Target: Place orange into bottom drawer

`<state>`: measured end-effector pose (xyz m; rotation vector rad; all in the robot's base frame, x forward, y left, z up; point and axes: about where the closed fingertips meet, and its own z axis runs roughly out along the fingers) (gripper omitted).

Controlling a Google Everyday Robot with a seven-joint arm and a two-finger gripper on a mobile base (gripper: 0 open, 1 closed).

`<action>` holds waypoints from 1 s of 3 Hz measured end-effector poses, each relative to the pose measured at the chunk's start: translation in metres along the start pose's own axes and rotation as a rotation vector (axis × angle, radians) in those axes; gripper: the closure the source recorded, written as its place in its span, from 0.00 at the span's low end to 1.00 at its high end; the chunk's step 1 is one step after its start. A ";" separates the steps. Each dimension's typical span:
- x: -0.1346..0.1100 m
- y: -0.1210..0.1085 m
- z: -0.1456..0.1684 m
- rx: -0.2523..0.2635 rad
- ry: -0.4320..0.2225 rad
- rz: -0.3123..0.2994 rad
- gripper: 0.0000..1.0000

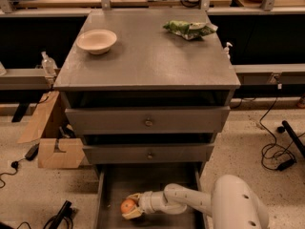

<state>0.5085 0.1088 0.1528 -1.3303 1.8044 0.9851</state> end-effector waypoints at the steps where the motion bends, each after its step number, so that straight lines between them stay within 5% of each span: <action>1: 0.000 0.002 0.002 -0.004 -0.001 0.001 0.20; 2: -0.001 0.004 0.004 -0.008 -0.002 0.001 0.00; 3: -0.001 0.004 0.004 -0.008 -0.002 0.001 0.00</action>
Offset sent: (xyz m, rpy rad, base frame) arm -0.0012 0.0017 -0.0003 0.0015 0.0016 0.0022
